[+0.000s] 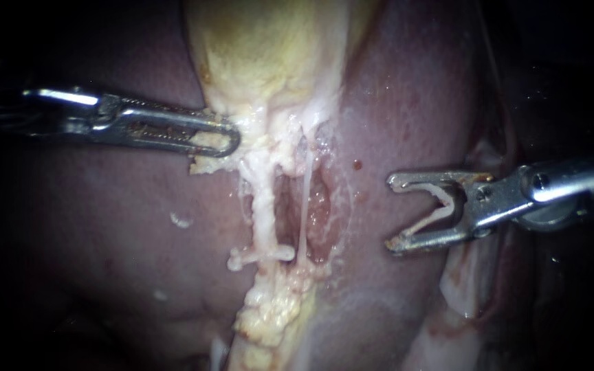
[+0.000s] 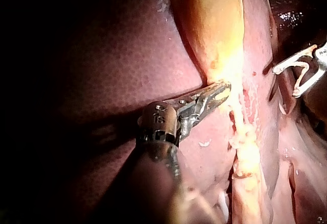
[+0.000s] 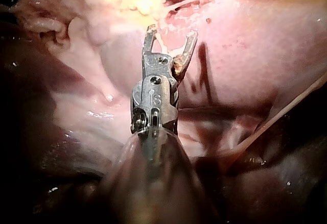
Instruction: Clipping second clip left tube
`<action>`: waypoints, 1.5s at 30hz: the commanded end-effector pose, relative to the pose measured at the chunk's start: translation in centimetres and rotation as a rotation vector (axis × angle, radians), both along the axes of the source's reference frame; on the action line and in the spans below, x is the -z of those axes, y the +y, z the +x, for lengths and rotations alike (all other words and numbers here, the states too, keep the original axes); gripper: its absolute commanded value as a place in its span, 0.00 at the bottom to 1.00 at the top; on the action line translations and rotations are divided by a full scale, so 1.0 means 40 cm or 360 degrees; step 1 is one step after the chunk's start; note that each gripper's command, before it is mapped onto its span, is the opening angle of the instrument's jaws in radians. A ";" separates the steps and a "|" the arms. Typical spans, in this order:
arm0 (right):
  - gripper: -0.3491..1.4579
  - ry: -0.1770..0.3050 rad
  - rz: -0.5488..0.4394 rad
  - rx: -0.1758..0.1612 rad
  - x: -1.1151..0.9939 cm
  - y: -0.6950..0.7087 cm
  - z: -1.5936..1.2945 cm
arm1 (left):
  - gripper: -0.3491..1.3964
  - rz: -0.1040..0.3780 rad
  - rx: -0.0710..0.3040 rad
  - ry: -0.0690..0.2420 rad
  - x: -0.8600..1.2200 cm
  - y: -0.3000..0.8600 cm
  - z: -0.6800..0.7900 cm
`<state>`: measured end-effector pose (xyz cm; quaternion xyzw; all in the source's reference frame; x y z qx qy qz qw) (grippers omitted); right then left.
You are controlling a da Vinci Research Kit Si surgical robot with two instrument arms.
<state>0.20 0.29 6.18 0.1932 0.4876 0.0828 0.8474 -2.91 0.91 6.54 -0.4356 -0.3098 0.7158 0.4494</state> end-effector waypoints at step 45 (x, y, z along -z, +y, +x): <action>0.47 0.0301 0.0464 0.0066 -0.0123 -0.0060 0.0318 | 0.00 0.0006 0.0082 -0.0011 0.0211 0.0056 0.0105</action>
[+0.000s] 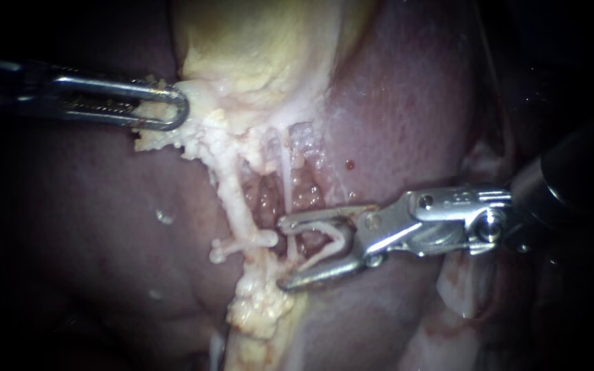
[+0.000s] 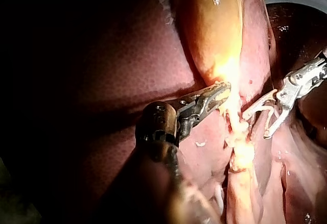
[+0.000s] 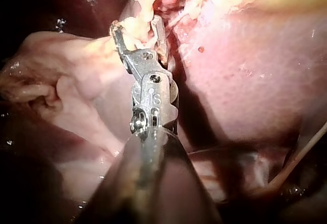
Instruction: Clipping second clip left tube
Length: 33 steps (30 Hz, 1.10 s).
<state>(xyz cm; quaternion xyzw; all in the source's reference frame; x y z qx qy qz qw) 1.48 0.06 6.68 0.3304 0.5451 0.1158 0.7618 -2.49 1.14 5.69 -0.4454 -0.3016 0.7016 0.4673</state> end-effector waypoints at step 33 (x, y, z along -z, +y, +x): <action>0.45 0.0334 0.0136 0.0145 -0.0131 0.0017 0.0137 | 0.00 -0.0001 -0.0001 0.0001 -0.0005 -0.0004 -0.0008</action>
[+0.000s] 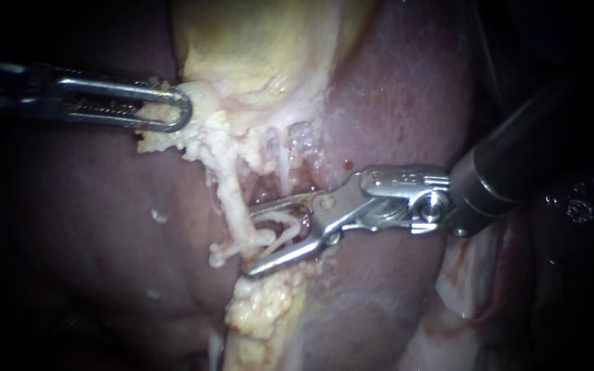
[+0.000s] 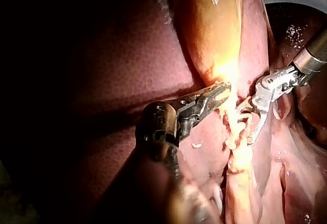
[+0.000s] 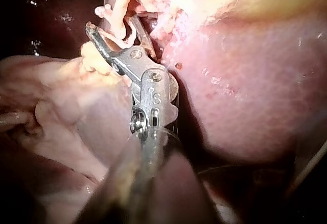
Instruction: Clipping second clip left tube
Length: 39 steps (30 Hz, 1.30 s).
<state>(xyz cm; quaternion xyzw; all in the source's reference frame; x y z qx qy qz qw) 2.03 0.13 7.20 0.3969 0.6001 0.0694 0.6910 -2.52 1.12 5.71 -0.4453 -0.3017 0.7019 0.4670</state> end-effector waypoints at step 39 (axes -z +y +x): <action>0.28 0.0050 0.0156 0.0089 0.0162 -0.0105 0.0012 | 0.00 0.0001 -0.0006 -0.0004 -0.0005 -0.0002 -0.0004</action>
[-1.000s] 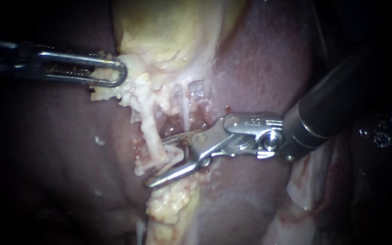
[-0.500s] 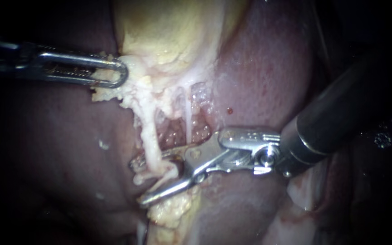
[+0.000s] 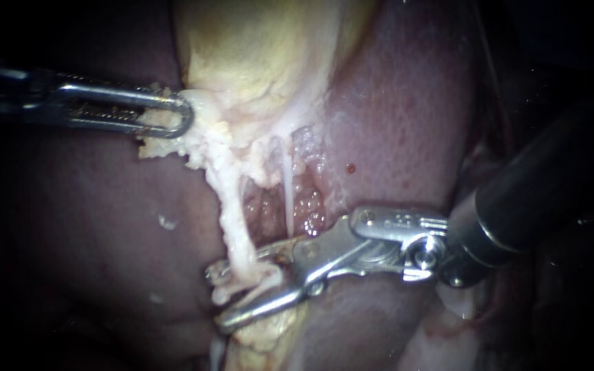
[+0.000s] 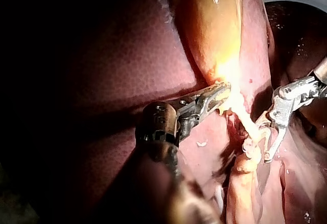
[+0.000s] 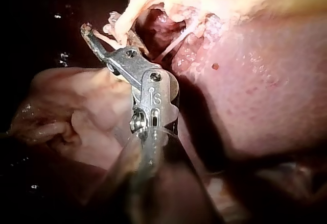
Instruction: Clipping second clip left tube
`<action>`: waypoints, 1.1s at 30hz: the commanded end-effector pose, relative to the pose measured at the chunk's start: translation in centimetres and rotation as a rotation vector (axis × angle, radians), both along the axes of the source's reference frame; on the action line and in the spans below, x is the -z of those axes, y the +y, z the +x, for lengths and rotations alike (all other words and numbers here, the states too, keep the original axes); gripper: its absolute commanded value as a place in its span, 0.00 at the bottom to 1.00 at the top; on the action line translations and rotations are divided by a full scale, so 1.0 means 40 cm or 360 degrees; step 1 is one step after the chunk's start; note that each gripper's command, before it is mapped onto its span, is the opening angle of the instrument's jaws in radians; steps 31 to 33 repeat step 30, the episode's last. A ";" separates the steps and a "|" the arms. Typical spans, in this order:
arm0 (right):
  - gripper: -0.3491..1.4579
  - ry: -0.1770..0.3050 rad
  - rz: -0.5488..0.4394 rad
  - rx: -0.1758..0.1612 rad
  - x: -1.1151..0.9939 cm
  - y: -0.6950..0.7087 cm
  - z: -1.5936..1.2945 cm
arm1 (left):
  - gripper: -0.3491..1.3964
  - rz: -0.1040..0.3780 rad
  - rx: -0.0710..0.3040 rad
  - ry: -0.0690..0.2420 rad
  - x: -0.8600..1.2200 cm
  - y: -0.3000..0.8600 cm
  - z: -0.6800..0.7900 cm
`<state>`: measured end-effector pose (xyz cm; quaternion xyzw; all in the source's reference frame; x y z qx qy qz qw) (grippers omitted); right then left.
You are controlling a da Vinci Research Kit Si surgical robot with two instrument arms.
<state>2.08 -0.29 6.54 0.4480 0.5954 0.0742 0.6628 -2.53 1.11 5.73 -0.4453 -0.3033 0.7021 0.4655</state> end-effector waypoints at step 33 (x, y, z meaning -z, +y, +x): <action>0.00 -0.0069 0.0156 0.0030 -0.0013 -0.0002 -0.0019 | 0.00 0.0000 0.0000 0.0000 -0.0001 0.0001 0.0000</action>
